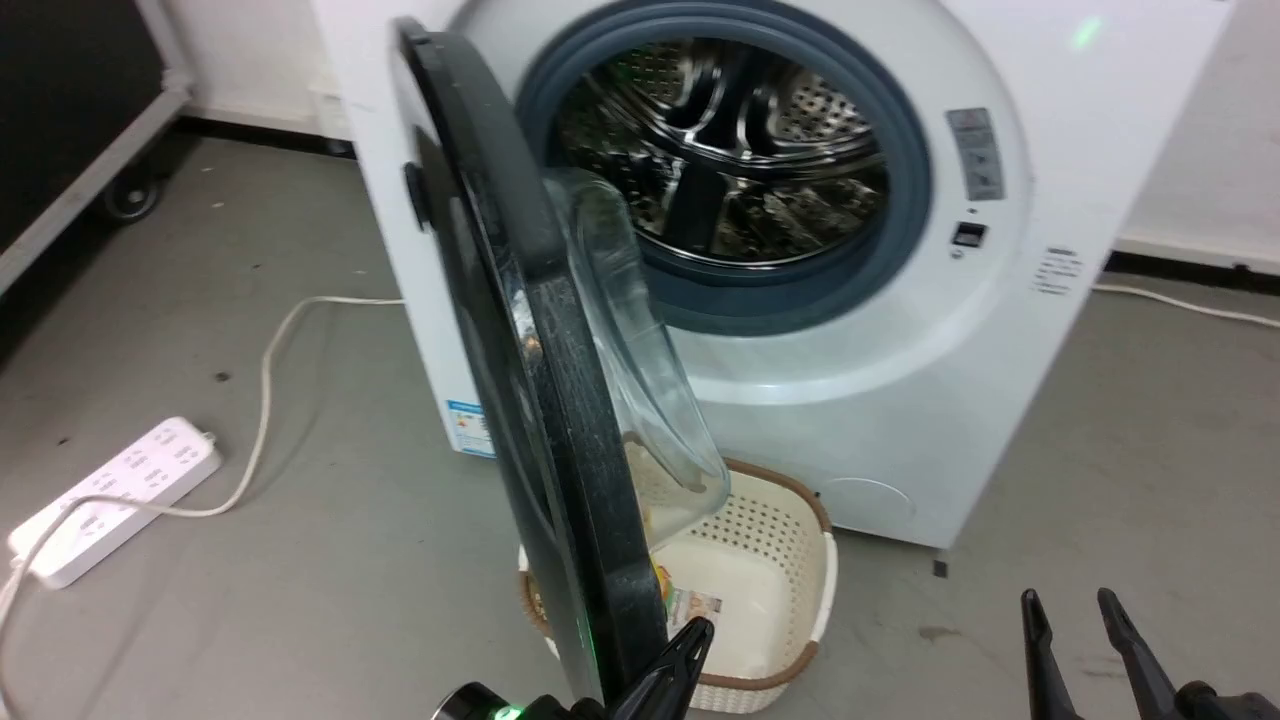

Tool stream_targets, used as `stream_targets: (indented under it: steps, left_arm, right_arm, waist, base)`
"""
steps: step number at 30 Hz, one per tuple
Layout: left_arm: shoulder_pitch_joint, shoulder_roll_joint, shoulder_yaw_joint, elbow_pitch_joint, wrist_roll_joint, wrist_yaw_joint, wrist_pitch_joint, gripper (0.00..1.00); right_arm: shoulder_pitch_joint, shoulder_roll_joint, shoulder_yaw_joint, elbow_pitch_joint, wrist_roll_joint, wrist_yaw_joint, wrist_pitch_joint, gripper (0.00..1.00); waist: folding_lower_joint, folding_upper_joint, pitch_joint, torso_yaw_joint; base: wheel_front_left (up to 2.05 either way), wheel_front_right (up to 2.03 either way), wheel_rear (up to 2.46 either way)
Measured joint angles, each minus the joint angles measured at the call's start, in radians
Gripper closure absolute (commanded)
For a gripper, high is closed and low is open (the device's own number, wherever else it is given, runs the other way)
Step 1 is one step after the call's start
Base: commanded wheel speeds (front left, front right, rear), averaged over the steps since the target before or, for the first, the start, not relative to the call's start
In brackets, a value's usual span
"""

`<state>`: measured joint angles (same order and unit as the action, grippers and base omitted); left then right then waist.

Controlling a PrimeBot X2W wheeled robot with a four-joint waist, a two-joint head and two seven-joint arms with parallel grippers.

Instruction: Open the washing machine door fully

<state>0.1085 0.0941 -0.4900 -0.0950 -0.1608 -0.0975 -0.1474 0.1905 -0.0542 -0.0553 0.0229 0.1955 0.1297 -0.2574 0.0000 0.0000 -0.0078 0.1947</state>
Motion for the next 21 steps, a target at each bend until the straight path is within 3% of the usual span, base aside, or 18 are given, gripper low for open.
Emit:
stream_targets:
  steps: [10,21]
  left_arm:
    - [0.001,0.017,0.009,0.018,-0.018,0.008,-0.002,1.0]
    - [0.013,0.042,0.041,0.021,-0.036,0.038,-0.003,1.0]
  right_arm:
    - [0.001,0.001,0.007,0.009,0.018,0.0,0.0,0.0]
    - [0.002,0.002,0.033,0.026,0.026,0.0,0.0,0.0]
  waist:
    - [0.0,0.0,-0.02,0.106]
    - [-0.0001,0.0,-0.042,0.276]
  base:
    - [0.0,0.0,0.0]
    - [0.0,0.0,0.0]
